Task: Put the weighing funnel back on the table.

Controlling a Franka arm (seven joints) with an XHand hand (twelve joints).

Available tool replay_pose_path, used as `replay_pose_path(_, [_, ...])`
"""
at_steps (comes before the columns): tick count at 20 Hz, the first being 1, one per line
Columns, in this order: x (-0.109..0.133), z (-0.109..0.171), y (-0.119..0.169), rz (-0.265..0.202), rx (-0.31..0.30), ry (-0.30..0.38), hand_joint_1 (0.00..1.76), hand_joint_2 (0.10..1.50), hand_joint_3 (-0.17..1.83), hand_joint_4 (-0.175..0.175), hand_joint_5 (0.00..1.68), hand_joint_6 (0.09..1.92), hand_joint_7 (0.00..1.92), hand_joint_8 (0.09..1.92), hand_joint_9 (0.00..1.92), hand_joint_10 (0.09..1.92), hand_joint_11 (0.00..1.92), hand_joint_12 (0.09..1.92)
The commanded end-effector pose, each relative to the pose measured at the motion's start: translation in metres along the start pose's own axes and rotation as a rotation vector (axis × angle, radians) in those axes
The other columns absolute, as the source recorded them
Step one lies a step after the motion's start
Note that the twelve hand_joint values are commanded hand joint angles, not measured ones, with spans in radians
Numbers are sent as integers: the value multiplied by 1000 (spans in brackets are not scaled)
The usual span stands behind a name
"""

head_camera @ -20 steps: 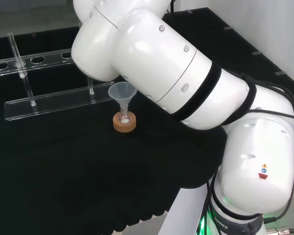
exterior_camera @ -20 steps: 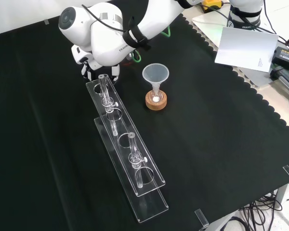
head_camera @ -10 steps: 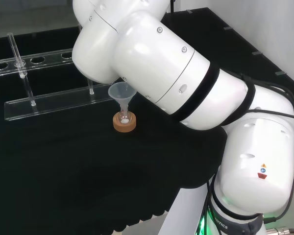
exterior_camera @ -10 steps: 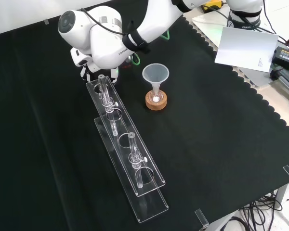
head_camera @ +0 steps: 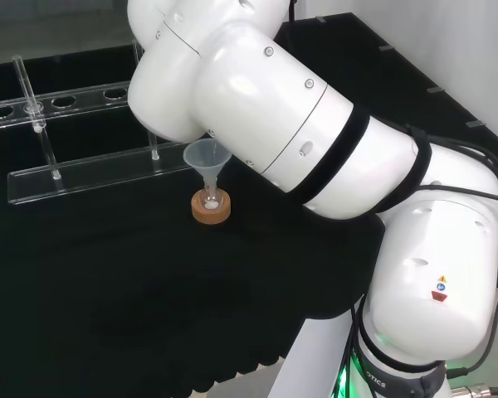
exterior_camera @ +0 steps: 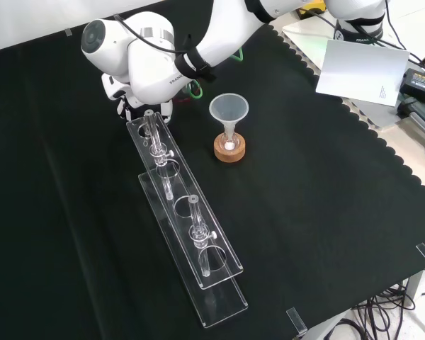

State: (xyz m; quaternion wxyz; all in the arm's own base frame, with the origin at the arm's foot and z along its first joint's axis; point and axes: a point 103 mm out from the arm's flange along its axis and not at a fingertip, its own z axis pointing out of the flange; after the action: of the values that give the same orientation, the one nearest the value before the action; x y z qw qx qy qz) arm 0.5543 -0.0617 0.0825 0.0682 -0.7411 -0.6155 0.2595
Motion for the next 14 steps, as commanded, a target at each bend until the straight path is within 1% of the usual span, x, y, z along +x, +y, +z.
replay_pose_path(1, [0, 1, -1, 6, 1, 1, 1123, 684, 611, 175, 1259, 676, 621, 686, 1098, 162, 945, 936])
replay_pose_path(9, [3, 3, -2, 4, 5, -1, 1122, 687, 609, 175, 1256, 678, 620, 687, 1097, 162, 945, 935])
replay_pose_path(14, [5, 4, -3, 8, -7, 7, 1120, 693, 598, 175, 1253, 679, 613, 689, 1093, 161, 943, 936])
